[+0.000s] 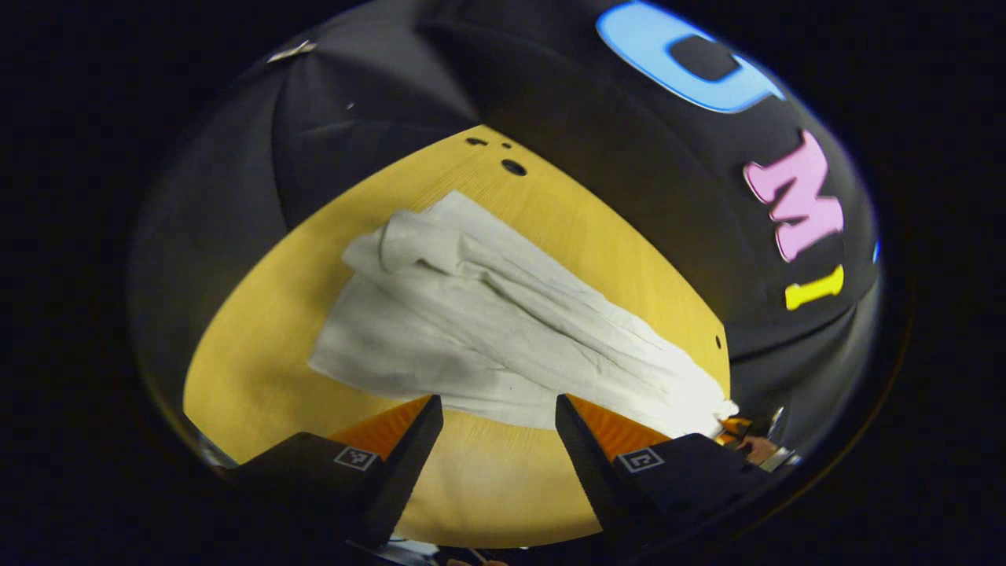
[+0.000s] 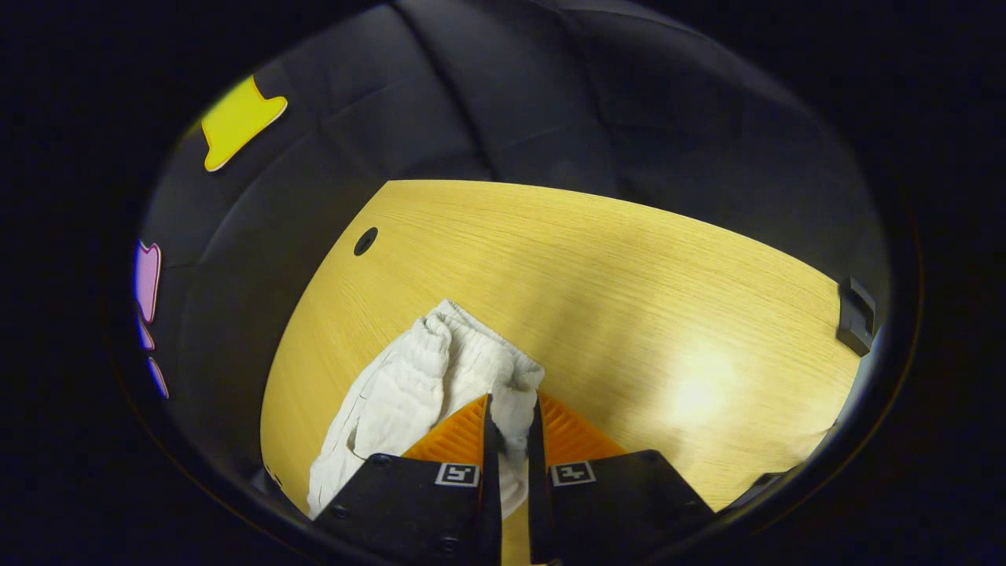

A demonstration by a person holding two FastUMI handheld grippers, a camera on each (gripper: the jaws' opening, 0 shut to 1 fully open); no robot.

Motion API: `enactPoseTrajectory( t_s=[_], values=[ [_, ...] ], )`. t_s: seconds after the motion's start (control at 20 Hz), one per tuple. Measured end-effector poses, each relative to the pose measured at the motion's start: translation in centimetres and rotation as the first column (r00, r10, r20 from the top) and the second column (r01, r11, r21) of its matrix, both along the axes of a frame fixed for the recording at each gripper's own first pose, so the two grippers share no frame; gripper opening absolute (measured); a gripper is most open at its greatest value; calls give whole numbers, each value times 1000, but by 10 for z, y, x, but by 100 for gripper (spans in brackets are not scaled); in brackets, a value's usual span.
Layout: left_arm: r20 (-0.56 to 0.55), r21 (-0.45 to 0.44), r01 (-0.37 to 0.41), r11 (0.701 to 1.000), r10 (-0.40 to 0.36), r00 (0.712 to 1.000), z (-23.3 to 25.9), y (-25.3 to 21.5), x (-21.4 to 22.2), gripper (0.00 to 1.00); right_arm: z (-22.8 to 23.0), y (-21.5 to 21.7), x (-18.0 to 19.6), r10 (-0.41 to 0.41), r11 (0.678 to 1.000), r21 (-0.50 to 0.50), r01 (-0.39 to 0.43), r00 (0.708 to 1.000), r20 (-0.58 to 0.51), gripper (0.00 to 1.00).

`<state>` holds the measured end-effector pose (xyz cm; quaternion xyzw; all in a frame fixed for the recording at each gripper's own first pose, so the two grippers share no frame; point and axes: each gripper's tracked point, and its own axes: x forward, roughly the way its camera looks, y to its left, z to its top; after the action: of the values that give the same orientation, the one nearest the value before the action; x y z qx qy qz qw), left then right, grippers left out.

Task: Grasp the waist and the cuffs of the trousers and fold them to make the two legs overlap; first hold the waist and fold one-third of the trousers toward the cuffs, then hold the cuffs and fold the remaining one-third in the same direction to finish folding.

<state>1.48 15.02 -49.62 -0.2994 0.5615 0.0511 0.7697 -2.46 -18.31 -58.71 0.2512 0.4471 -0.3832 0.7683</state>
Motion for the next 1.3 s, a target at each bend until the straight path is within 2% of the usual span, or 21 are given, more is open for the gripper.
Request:
enactPoseTrajectory(
  t_s=[0.15,0.2,0.25,0.4,0.45,0.5,0.55,0.65,0.7,0.8,0.85,0.9,1.0,1.05,1.15,1.2,1.25,1.3],
  values=[
    [-40,-30,-149,988,148,988,-16,10,5,95,0,0,0,-1,1000,-5,1,1000,-2,18],
    [-52,-30,-185,982,183,982,-21,15,9,95,0,1,0,1,1000,-4,-1,1000,-2,18],
    [-60,-34,-217,976,215,975,-27,19,14,89,0,0,0,4,1000,-5,-4,1000,-1,18],
    [-66,-58,-302,952,298,952,-38,22,33,90,1,0,0,3,1000,-2,-3,1000,-1,18],
    [-61,-67,-323,944,319,946,-40,23,41,90,1,1,0,2,1000,0,-2,1000,-1,18],
    [-63,-59,-341,938,338,939,-45,27,47,100,1,1,0,2,1000,2,-2,1000,-1,18],
    [-69,-57,-354,934,350,934,-50,26,53,89,1,1,0,3,1000,3,-3,1000,0,18],
    [-81,-57,-381,923,376,923,-52,30,66,92,1,1,1,2,1000,6,-2,1000,1,18],
    [-97,-42,-388,920,383,919,-50,32,70,89,1,1,1,0,1000,6,0,1000,1,18],
    [-140,5,-388,921,385,912,-59,30,72,92,2,0,1,-2,1000,3,2,1000,1,18],
    [-169,32,-384,923,384,908,-63,30,72,85,2,1,1,-1,1000,2,1,1000,1,18],
    [-199,66,-369,927,375,906,-67,33,72,83,1,1,1,-2,1000,2,2,1000,1,18],
    [-239,148,-336,930,363,901,-72,39,65,52,2,0,1,-3,1000,1,3,1000,2,18],
    [-239,146,-340,929,366,899,-72,37,67,37,2,1,1,0,1000,1,0,1000,2,18],
    [-165,62,-420,906,424,891,-73,28,80,6,2,1,1,0,1000,5,0,1000,3,18],
    [-135,21,-459,888,457,879,-74,28,87,11,1,2,1,-1,1000,8,1,1000,4,18],
    [-132,-14,-485,874,480,867,-77,27,84,6,2,2,1,0,1000,11,0,1000,5,18],
    [-121,-40,-508,861,500,857,-75,28,80,6,2,2,1,1,1000,13,-2,1000,11,18]
  ],
)
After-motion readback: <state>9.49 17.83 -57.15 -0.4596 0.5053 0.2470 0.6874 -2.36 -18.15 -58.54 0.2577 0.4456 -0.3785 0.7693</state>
